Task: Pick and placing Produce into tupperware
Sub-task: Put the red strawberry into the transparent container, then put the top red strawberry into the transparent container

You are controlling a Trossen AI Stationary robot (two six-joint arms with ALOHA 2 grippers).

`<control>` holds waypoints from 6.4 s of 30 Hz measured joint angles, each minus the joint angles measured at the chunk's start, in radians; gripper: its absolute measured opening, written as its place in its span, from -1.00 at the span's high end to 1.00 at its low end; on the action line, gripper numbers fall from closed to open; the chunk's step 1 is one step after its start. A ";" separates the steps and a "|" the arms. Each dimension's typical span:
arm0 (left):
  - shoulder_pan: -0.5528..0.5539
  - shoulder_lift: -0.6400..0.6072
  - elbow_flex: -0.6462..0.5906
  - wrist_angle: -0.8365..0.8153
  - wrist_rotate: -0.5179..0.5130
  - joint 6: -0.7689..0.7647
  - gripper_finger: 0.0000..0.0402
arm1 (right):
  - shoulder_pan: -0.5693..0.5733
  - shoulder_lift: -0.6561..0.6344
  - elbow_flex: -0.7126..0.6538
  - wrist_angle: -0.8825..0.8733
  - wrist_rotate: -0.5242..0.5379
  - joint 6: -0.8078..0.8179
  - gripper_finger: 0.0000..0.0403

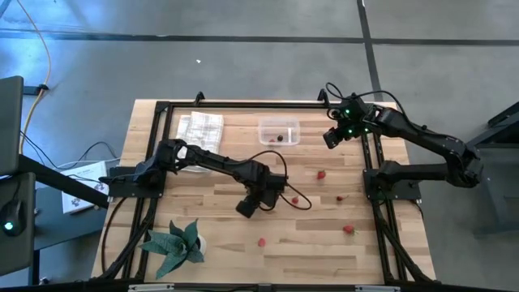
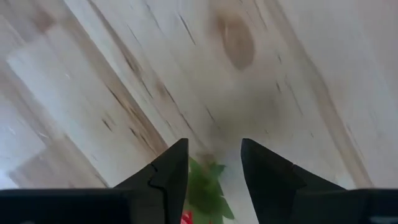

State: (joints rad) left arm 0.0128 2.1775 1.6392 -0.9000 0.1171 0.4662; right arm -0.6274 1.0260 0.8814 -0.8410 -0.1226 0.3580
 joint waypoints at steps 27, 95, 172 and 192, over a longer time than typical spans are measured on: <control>0.046 0.004 0.110 -0.049 -0.042 -0.085 0.99 | 0.000 0.000 0.000 -0.001 0.000 0.000 0.43; 0.386 0.094 0.467 -0.200 -0.133 -0.568 0.19 | 0.057 -0.001 0.001 -0.199 -0.032 0.077 0.43; 0.282 0.016 0.468 -0.372 -0.173 -0.479 0.19 | 0.314 0.099 -0.465 0.410 0.084 0.964 0.23; 0.282 0.017 0.468 -0.373 -0.173 -0.471 0.19 | 0.314 0.146 -0.461 0.524 0.086 0.894 0.96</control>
State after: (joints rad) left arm 0.2943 2.1941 2.1071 -1.2733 -0.0563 -0.0044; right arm -0.3130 1.1717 0.4205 -0.3171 -0.0368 1.2516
